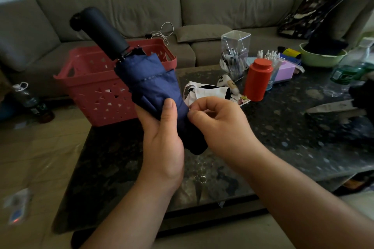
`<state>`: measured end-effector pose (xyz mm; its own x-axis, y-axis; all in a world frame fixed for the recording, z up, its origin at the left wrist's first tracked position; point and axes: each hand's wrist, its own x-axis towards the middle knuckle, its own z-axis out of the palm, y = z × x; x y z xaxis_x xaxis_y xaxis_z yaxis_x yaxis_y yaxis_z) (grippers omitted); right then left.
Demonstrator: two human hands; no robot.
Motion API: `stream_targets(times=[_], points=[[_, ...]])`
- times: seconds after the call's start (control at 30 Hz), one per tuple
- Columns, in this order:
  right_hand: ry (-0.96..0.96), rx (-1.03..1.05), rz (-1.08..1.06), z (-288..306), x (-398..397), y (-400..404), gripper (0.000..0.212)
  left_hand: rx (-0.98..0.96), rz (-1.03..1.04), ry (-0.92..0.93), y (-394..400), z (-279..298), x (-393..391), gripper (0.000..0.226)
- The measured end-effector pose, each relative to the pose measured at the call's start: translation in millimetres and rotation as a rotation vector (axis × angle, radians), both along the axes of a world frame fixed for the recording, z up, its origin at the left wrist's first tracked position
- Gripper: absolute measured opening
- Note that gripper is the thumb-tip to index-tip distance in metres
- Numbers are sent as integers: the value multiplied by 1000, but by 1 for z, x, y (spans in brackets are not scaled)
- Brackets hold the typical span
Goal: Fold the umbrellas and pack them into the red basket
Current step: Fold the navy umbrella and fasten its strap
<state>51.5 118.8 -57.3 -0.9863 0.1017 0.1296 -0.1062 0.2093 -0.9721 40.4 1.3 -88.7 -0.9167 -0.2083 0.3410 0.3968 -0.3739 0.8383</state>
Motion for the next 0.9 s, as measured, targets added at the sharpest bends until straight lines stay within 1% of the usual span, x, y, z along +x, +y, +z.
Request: stream_targets(times=[0.13, 0.23, 0.3, 0.33, 0.4, 0.5, 0.6, 0.67, 0.7, 0.8, 0.9], points=[[-155, -236, 90, 2, -2, 0, 22, 37, -17, -39, 0, 1, -4, 69], [-255, -521, 150, 5, 0, -4, 20, 65, -29, -46, 1, 2, -4, 68], [-275, -583, 159, 3, 0, -4, 20, 80, -41, -61, 3, 3, -3, 67], [-260, -565, 154, 1, 0, -3, 21, 90, -42, -81, 3, 4, -3, 66], [-200, -467, 132, -1, -1, 0, 22, 120, -43, -109, 3, 5, -3, 66], [-131, -326, 101, 0, 0, 2, 17, 144, -55, -120, 3, 7, -3, 62], [-89, -199, 74, -2, 1, 0, 19, 118, -54, -119, 5, 6, 0, 55], [-89, -136, 66, -4, 2, -3, 21, 109, -49, -103, 4, 5, 0, 57], [-106, -142, 74, -4, 2, -4, 23, 104, -47, -92, 3, 4, -1, 60], [-166, -246, 99, -4, 2, -6, 28, 94, -65, -71, 1, 1, -4, 63], [-181, -233, 41, -7, 2, -8, 31, 58, -86, -40, 1, -1, -2, 58]])
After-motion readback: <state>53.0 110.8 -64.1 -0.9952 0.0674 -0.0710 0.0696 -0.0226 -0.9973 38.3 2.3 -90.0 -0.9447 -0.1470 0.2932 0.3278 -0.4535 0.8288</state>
